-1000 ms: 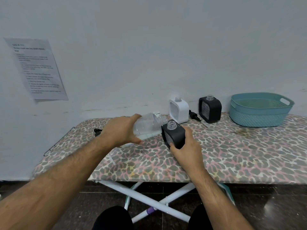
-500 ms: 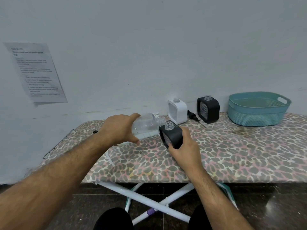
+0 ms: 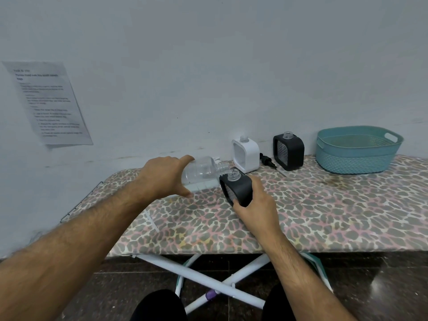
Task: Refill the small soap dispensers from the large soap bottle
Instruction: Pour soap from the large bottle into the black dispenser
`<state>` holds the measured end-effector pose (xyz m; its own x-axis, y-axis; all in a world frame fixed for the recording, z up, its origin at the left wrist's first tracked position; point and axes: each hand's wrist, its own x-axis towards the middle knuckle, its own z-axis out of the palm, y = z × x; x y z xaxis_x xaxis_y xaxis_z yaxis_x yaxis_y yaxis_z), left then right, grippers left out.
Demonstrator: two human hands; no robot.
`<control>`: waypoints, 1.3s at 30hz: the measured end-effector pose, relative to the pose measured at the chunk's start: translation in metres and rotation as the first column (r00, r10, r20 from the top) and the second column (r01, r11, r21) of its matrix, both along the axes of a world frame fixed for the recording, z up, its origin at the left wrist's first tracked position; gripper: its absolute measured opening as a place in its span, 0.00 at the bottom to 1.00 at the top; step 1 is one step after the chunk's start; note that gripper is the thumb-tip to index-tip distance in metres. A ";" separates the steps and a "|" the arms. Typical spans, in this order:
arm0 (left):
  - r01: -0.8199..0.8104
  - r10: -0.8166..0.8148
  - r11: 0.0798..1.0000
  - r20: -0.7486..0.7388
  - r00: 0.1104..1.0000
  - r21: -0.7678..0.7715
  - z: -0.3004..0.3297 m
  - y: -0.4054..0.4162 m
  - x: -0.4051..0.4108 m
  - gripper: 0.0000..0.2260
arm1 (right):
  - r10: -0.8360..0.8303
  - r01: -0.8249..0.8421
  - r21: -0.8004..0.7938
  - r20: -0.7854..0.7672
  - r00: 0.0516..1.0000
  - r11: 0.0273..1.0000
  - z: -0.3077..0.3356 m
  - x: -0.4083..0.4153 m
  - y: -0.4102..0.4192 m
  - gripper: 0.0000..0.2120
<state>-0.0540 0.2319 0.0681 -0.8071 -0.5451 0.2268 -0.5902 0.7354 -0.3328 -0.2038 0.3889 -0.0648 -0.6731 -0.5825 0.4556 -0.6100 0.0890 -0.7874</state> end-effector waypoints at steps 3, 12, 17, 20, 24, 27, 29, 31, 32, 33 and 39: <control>0.002 -0.002 1.000 0.004 1.000 -0.002 0.001 0.001 0.000 0.44 | 0.003 -0.003 -0.004 0.003 1.000 1.000 0.000 0.000 -0.001 0.27; 0.007 -0.007 1.000 0.006 1.000 -0.001 0.002 0.001 0.000 0.44 | 0.000 0.000 0.010 0.006 1.000 1.000 -0.001 -0.001 -0.001 0.27; 0.002 -0.002 1.000 0.007 1.000 0.001 0.001 0.002 -0.001 0.44 | 0.001 -0.001 0.001 0.008 1.000 1.000 -0.002 0.000 -0.001 0.28; 0.000 0.000 1.000 0.009 1.000 0.004 0.001 0.002 0.000 0.44 | -0.001 0.001 0.003 0.004 1.000 1.000 -0.002 -0.001 -0.001 0.27; 0.000 0.000 1.000 0.011 1.000 0.003 0.001 0.002 -0.001 0.44 | 0.000 0.000 -0.001 0.007 1.000 1.000 -0.002 -0.001 -0.001 0.27; -0.002 0.002 1.000 0.014 1.000 0.001 0.002 0.003 -0.003 0.44 | 0.004 -0.004 -0.008 0.016 1.000 1.000 -0.002 -0.001 -0.001 0.28; -0.003 0.003 1.000 0.013 1.000 0.001 0.002 0.003 -0.003 0.44 | 0.007 -0.007 -0.012 0.016 1.000 1.000 -0.002 -0.001 -0.001 0.28; -0.004 0.004 1.000 0.011 1.000 0.004 0.001 0.003 -0.003 0.44 | 0.008 -0.008 -0.014 0.015 1.000 1.000 -0.002 -0.001 -0.002 0.28; -0.004 0.004 1.000 0.010 1.000 0.005 0.001 0.002 -0.003 0.44 | 0.007 -0.006 -0.012 0.014 1.000 1.000 -0.003 -0.001 -0.002 0.28; -0.004 0.004 1.000 0.011 1.000 0.005 0.001 0.003 -0.002 0.44 | 0.003 -0.003 -0.011 0.012 1.000 1.000 -0.003 -0.002 -0.002 0.28; -0.005 0.005 1.000 0.016 1.000 0.000 0.002 0.003 -0.003 0.44 | -0.001 0.001 -0.018 0.009 1.000 1.000 -0.003 -0.002 -0.002 0.27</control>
<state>-0.0571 0.2349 0.0699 -0.8079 -0.5493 0.2134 -0.5885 0.7326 -0.3421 -0.2063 0.3866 -0.0682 -0.6777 -0.5737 0.4601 -0.6026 0.0748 -0.7945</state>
